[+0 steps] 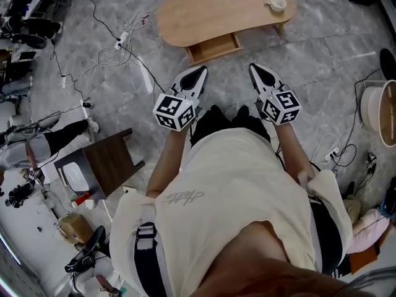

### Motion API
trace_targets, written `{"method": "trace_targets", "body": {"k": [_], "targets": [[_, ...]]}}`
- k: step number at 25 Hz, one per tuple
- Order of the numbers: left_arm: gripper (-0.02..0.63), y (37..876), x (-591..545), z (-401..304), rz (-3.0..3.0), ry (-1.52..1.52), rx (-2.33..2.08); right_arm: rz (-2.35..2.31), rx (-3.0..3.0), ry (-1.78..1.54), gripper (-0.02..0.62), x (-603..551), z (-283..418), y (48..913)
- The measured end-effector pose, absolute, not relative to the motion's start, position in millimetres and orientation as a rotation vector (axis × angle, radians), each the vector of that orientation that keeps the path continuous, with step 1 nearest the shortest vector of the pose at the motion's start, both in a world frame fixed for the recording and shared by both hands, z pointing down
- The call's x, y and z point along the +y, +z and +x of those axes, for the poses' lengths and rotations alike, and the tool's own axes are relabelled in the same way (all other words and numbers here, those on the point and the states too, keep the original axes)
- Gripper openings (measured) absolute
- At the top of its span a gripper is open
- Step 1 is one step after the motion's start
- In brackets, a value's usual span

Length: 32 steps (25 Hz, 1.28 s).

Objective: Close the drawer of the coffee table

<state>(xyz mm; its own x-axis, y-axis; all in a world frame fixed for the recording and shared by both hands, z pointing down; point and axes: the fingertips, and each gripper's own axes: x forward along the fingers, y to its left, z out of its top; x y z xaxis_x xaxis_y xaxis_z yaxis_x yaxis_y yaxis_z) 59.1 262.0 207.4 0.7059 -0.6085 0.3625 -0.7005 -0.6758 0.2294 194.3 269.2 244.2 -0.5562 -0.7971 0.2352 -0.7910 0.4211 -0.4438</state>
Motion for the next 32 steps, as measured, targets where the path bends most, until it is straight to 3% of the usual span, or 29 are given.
{"method": "trace_targets", "body": {"k": [15,32], "targets": [[0.006,229.2,171.7,52.1,2.535,0.329,-0.967,-1.565,2.617,-0.883,-0.006,201.9,192.6,257.0],[0.006,245.4,75.6,-59.6,2.549,0.321,-0.98,-1.549,2.848,-0.748,-0.006,86.4,53.6,236.5]]}}
